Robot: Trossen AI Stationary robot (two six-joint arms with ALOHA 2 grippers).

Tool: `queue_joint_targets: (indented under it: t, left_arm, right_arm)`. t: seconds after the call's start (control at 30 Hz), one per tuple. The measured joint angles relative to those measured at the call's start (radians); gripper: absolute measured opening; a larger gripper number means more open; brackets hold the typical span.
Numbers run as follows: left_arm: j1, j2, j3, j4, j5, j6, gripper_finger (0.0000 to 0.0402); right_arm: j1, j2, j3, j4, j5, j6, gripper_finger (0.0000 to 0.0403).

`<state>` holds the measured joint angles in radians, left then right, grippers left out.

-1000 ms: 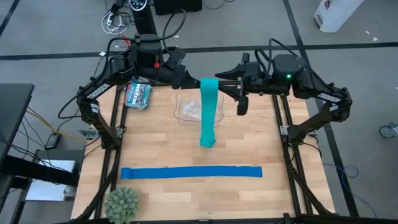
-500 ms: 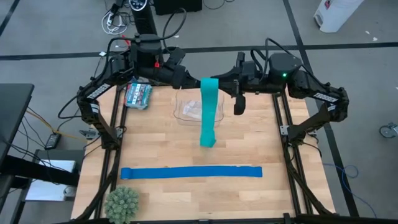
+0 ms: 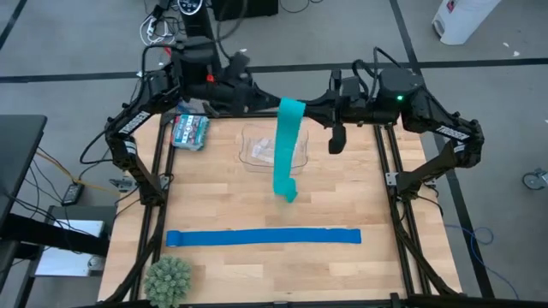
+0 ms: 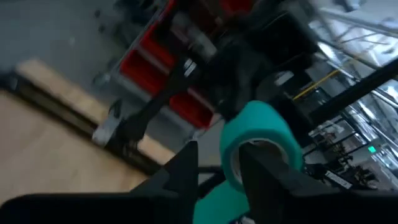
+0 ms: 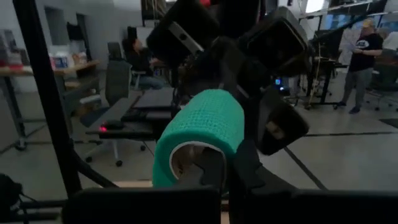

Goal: Roll bandage
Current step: Roll the green bandage

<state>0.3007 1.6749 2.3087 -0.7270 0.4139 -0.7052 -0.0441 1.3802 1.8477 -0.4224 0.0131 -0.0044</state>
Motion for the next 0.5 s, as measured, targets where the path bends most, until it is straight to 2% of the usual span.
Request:
queue_joint_targets:
  t: [0.27,0.5]
  left_arm:
    - [0.026,-0.003,0.008,0.156,0.1,0.048,0.0144]
    - [-0.005,-0.003,0.008,0.148,0.103,0.194,0.0135]
  right_arm:
    - [-0.005,-0.035,0.0,0.009,-0.01,0.064,0.0]
    - [-0.046,-0.048,0.0,0.022,-0.053,0.295,0.0]
